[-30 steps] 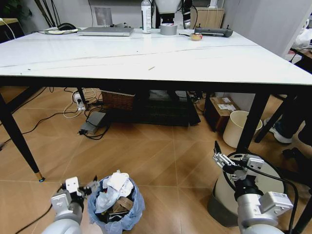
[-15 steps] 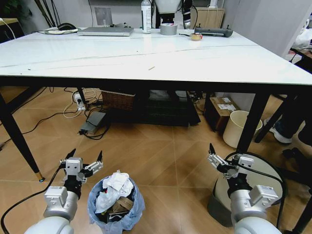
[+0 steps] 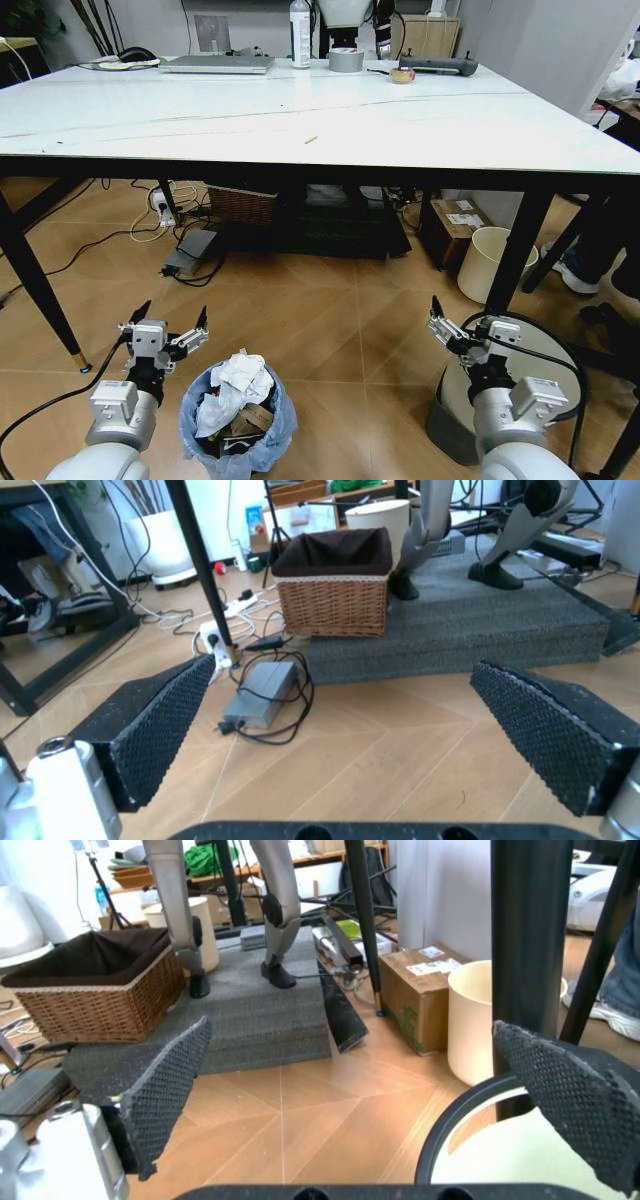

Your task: Pick up the trash bin and place the trash from the table into it.

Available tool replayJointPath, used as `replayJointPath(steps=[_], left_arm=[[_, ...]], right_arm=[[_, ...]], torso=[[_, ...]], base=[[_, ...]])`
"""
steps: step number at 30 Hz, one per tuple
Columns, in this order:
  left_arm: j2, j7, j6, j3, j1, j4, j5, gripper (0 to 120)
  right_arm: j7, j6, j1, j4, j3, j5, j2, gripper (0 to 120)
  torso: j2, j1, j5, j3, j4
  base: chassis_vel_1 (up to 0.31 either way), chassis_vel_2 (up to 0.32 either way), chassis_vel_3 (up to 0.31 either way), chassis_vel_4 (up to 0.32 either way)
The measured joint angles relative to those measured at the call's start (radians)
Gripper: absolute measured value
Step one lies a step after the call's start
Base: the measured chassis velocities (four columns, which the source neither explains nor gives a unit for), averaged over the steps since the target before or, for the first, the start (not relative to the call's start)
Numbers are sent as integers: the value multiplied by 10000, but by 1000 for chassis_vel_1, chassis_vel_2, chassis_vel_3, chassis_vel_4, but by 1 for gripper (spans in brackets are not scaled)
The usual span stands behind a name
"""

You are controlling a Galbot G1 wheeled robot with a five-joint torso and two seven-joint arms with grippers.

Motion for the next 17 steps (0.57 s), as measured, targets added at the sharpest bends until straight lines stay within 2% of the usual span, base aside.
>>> replayJointPath(steps=[17], left_arm=[[-2, -26, 20, 10, -2, 0, -30, 100]], right_arm=[[7, 0, -8, 14, 2, -8, 1, 100]], torso=[[0, 0, 0, 0, 0]], base=[[0, 0, 0, 0]])
